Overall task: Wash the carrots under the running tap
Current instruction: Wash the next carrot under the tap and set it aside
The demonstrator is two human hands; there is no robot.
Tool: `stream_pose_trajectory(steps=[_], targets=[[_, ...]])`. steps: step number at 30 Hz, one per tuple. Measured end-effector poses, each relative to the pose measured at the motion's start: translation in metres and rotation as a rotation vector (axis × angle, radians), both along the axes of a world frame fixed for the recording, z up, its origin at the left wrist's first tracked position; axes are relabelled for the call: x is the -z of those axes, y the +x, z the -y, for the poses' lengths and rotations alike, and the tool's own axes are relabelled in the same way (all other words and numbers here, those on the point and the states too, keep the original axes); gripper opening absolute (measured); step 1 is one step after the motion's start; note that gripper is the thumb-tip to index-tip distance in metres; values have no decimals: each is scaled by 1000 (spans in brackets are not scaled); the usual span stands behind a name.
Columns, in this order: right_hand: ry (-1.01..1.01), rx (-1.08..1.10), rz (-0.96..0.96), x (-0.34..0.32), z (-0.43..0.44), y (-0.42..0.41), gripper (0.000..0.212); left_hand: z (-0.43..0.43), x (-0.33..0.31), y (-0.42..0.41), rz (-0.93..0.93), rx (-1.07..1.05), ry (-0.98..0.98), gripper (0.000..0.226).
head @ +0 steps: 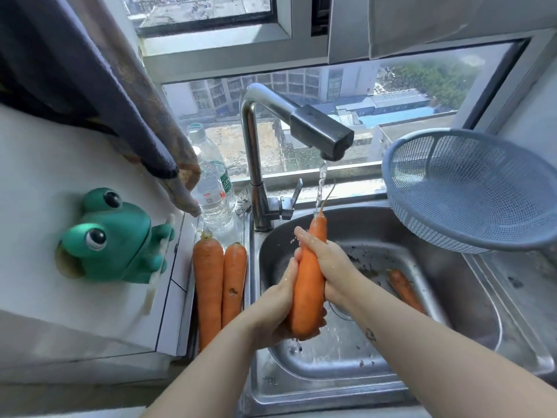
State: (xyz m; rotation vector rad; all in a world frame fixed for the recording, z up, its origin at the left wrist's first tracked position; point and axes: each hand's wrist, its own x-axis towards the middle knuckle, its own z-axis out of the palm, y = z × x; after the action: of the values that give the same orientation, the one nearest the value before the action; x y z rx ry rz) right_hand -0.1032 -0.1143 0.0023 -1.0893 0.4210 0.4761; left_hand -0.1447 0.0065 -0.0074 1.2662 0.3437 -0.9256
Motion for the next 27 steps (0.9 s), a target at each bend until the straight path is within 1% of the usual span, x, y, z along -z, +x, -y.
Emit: stream_pose_trajectory(steps=[2, 5, 6, 7, 8, 9, 10, 12, 14, 16, 17, 18, 19, 20, 21, 22, 24, 27], targets=[[-124, -15, 96, -2, -6, -2, 24, -2, 9, -5, 30, -34, 13, 83], [-349, 58, 319, -4, -10, 1, 26, -4, 18, -9, 127, -62, 109, 84], [-417, 77, 366, -7, -12, 2, 22, -4, 19, -11, 161, -66, 125, 82], [-466, 86, 394, -8, -12, 3, 14, -3, 19, -12, 189, -69, 131, 77], [-473, 95, 402, -10, -14, 4, 10, -1, 18, -14, 216, -67, 130, 70], [-443, 110, 395, -11, -15, 4, 21, 2, 18, -17, 247, -56, 128, 63], [-367, 130, 365, -12, -16, 5, 32, 4, 18, -19, 285, -33, 124, 61], [-250, 152, 320, -15, -15, 7, 43, 9, 20, -24, 371, 25, 124, 62], [-241, 122, 322, -16, -8, 8, 46, 13, 19, -24, 419, 60, 146, 58], [-202, 81, 314, -20, 3, 10, 45, 14, 18, -19, 423, 74, 173, 42], [-175, 50, 300, -22, 11, 13, 44, 14, 18, -15, 424, 72, 189, 37], [-142, 10, 281, -24, 20, 15, 40, 14, 17, -11, 433, 60, 202, 37], [-144, -44, 273, -29, 28, 16, 34, 14, 15, -7, 446, 39, 214, 40], [-191, -109, 277, -33, 37, 16, 27, 14, 13, -2, 466, 16, 232, 45], [-273, -169, 288, -37, 45, 17, 24, 15, 11, 3, 496, 3, 259, 50], [-348, -204, 292, -39, 52, 17, 28, 15, 7, 9, 532, 3, 287, 53], [-427, -172, 295, -46, 65, 16, 37, 18, 1, 20, 601, 2, 311, 57], [-391, -3, 323, -56, 78, 20, 39, 24, -9, 33, 674, -53, 335, 59]])
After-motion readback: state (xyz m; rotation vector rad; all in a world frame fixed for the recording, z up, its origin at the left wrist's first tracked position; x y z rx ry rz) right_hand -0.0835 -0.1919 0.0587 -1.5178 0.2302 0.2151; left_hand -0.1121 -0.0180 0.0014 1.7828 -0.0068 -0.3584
